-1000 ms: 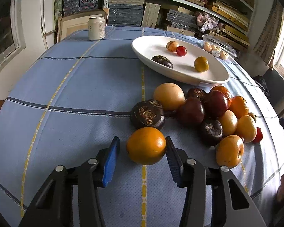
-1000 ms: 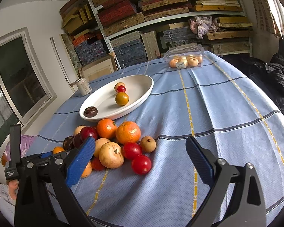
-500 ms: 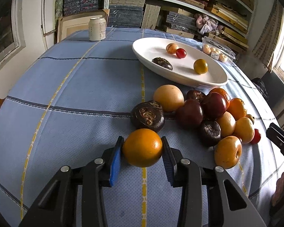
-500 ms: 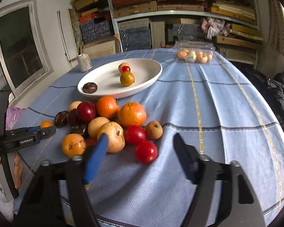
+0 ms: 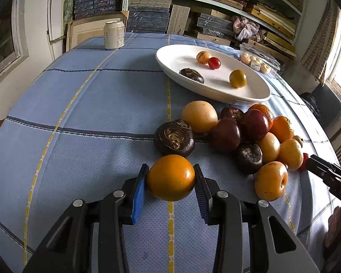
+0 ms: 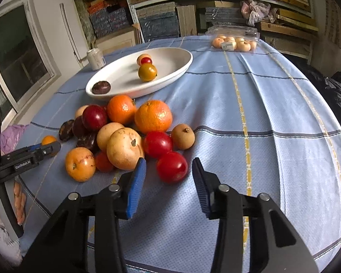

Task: Organize fruits
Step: 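Grasp an orange with the left tool while the right tool grasps a red tomato, then carry the orange toward the plate with the left tool while the right tool carries the tomato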

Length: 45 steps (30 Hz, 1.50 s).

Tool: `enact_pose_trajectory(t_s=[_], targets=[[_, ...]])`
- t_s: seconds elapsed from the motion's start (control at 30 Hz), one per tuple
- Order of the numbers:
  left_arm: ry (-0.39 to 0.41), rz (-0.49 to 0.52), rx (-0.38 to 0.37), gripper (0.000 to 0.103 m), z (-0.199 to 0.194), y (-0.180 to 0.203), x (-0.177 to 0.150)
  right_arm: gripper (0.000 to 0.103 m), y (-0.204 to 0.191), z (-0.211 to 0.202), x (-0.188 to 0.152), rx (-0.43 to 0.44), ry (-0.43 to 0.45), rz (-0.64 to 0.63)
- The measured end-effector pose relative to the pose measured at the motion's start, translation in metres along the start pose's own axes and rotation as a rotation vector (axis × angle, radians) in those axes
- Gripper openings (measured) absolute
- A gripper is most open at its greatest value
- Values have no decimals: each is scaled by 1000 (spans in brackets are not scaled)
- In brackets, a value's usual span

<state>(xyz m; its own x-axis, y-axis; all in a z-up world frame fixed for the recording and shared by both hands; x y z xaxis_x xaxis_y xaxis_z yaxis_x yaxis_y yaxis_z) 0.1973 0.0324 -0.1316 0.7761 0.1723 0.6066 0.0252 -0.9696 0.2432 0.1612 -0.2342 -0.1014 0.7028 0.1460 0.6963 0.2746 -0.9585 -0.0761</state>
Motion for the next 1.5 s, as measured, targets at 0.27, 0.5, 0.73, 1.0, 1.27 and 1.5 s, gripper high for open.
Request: enact_pose_trajectory(t_s=[0.27, 0.5, 0.73, 1.0, 1.27, 1.5], targets=[[-9, 2, -1, 40, 2, 1, -1, 33, -1, 10, -4, -15, -45, -9], [-17, -3, -7, 40, 3, 0, -2, 30, 1, 12, -3, 2, -45, 7], [-4, -12, -10, 40, 1, -1, 0, 29, 2, 5, 0, 2, -7, 7], [47, 1, 2, 39, -11, 4, 15, 29, 4, -13, 11, 21, 63, 32], [142, 26, 4, 39, -10, 50, 98, 29, -8, -25, 111, 13, 181, -30], [132, -8, 29, 39, 34, 68, 151, 29, -28, 40, 155, 47, 125, -45]])
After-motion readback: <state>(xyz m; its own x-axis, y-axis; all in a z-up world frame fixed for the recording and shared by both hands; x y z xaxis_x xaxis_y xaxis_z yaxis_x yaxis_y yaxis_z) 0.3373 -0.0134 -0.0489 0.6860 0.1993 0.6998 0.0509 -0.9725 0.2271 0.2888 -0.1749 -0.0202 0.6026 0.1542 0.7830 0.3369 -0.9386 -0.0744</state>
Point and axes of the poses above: each gripper's, at about its wrist camera, not at the fingertips, and z roughly the way its jaws point, y to its right, x to its top, the point moved 9 cm from there along z, roughly the way its jaws point, and after that the axes turned 11 degrees about -z, right-handed, at the moved point
